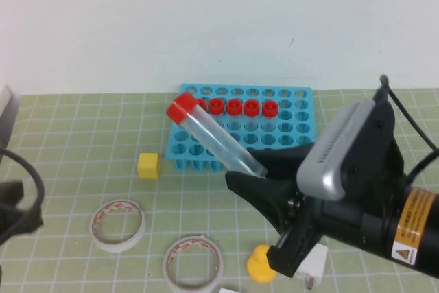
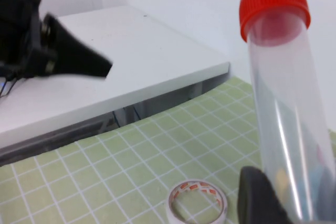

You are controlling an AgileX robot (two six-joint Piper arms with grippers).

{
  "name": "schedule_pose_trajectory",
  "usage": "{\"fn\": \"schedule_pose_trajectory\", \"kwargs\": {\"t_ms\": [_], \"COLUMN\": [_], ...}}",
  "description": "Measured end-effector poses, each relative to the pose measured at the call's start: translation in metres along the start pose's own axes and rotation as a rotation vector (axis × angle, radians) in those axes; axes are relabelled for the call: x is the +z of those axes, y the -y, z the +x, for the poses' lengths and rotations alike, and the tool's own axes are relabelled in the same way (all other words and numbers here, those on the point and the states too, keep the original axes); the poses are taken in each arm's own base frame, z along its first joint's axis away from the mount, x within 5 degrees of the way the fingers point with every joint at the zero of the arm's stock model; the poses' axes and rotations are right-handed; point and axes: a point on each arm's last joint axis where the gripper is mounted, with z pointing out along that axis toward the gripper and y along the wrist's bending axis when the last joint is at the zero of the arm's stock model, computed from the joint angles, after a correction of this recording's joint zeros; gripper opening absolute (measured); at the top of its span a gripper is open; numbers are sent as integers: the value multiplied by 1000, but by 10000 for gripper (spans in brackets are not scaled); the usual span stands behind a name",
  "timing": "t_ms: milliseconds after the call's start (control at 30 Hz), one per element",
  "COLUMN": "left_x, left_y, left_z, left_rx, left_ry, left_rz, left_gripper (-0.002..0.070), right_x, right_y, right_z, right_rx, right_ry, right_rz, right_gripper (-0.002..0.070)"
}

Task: Place the test tubes

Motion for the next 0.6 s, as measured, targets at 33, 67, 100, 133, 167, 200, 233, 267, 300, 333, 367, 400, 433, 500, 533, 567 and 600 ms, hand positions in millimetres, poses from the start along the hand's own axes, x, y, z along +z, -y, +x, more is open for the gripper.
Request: {"fn": "schedule_pose_trajectory", "kwargs": {"t_ms": [33,67,100,133,167,200,233,267,300,333,367,400,433,500,533,567,600], "left_x": [0,0,-1,-1,-2,-3,-5,-6,-7,-9,-10,-11,-11,-10,-10,-10,-10], "left_y": [-1,-1,-2,-3,-4,-5,-6,-6,-7,-8,-8,-8,-8,-3,0,5,10], "left_z": [-3,-6,-10,-14,-19,-23,-28,-31,-35,-38,-40,-42,-42,-42,-42,-41,-41], "left_rx": [0,0,0,0,0,-2,-2,-6,-15,-26,-35,-36,-25,-4,8,26,51], "left_ry": [28,67,112,151,205,260,314,354,399,436,462,480,484,483,480,479,481], "left_rz": [-6,-14,-23,-31,-42,-53,-64,-71,-78,-83,-84,-84,-82,-56,-37,-12,17], "left_gripper": [-1,-1,-1,-1,-1,-1,-1,-1,-1,-1,-1,-1,-1,-1,-1,-1,-1], "right_x": [-1,-1,-2,-2,-2,-2,-2,-2,-2,-2,-3,-3,-3,-4,-4,-4,-4], "right_y": [0,0,0,-1,-1,-1,-1,-2,-2,-3,-3,-3,-2,-1,0,1,3], "right_z": [3,5,6,6,6,4,4,2,1,-1,-3,-4,-6,-9,-10,-11,-12], "right_rx": [8,13,12,8,-3,-24,-38,-64,-93,-117,-129,-138,-135,-111,-89,-70,-47], "right_ry": [1,4,7,16,24,38,47,65,81,100,119,137,157,186,198,208,215], "right_rz": [1,1,0,-1,-3,-6,-8,-12,-15,-17,-17,-15,-9,7,19,29,42], "right_gripper": [234,234,234,234,234,234,234,234,234,234,234,234,234,234,234,233,234]}}
